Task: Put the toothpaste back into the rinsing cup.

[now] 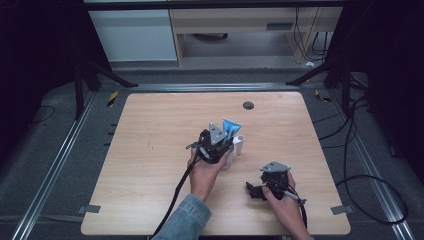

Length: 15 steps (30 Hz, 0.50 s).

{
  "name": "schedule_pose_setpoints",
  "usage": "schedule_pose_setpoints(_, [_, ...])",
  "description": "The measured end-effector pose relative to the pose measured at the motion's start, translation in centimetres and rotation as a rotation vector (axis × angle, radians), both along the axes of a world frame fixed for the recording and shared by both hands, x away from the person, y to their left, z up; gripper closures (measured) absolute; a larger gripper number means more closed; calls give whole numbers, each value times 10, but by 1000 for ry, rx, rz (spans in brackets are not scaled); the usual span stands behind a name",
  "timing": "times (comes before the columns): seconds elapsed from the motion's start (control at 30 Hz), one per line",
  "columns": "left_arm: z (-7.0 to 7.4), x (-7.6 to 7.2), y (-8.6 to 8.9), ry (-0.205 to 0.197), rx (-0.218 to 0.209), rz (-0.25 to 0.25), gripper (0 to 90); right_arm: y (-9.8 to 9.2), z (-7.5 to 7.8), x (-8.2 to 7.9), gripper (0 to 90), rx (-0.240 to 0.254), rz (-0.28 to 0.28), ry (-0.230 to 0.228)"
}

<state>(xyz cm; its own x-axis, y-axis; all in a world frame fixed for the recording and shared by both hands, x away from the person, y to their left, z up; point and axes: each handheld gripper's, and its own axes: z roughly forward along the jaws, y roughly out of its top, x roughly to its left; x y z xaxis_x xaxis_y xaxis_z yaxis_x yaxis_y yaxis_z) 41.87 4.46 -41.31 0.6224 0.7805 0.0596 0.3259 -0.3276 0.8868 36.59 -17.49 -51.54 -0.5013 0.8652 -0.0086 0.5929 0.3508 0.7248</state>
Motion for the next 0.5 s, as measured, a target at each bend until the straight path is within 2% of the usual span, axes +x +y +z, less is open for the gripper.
schedule_pose_setpoints(0.5, [0,6,-5,11,7,0,712,0,0,0,3,1,-1,1])
